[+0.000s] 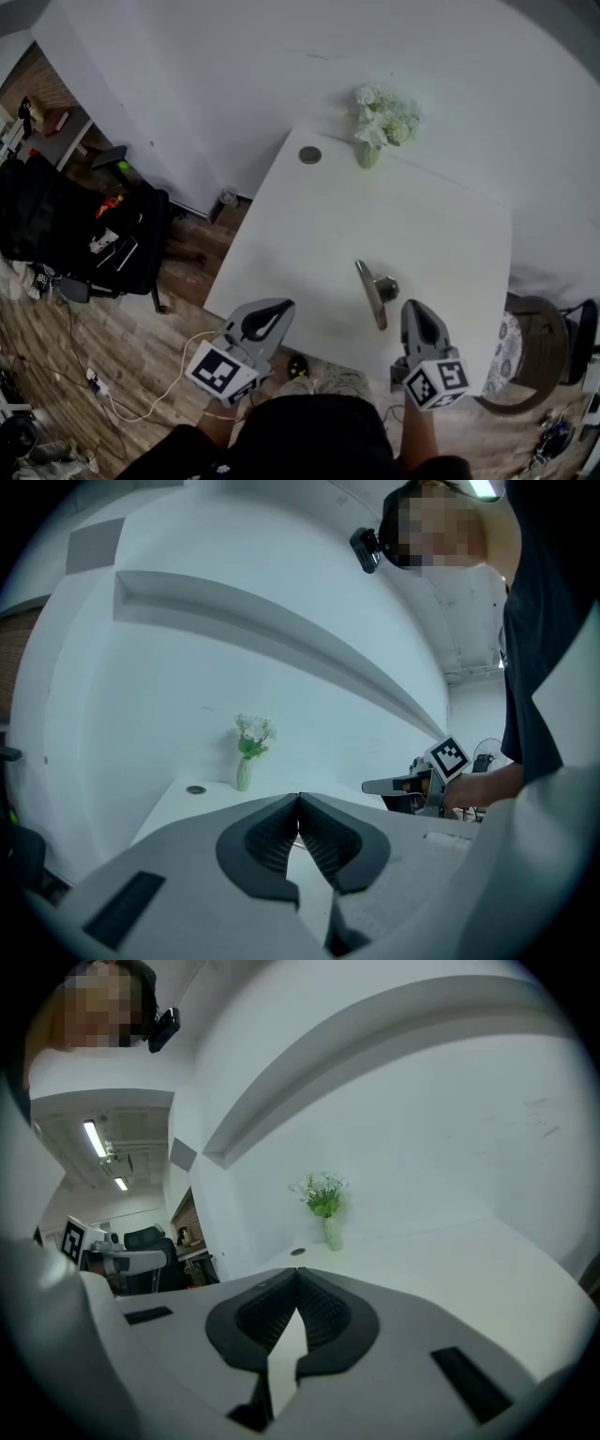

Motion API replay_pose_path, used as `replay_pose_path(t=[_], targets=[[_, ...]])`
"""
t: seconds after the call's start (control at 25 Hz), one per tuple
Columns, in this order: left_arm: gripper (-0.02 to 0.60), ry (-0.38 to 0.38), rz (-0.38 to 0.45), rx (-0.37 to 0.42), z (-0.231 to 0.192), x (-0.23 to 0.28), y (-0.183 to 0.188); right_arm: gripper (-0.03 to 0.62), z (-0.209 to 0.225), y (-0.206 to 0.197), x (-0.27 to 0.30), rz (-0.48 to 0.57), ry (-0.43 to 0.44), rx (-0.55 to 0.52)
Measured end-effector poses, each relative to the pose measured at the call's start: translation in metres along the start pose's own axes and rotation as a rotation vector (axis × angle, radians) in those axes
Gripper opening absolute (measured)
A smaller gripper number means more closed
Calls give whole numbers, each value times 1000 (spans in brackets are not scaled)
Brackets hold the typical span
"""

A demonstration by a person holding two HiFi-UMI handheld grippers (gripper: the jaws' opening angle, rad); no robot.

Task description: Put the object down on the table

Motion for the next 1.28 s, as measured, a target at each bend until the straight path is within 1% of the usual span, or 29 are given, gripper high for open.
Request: replay_pose_path(t=[0.36, 0.64, 1.28], targets=[[-2, 32, -1, -15, 0, -24, -4, -3, -22, -6, -11, 0, 22, -17], [-2, 30, 11, -15, 1, -27, -1, -5, -31, 1, -14, 4, 18, -92], [-2, 14, 18, -22, 2, -23, -1, -5, -29, 2, -16, -8, 25, -84]])
Point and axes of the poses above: the fingertips, and each gripper's own axes: x forward along the fingers, z to its right, y out of its top, the point moved 10 cm from there along -x, backward along the fingers, and after that the axes turned 7 degrees about x, right-handed, at the moved point
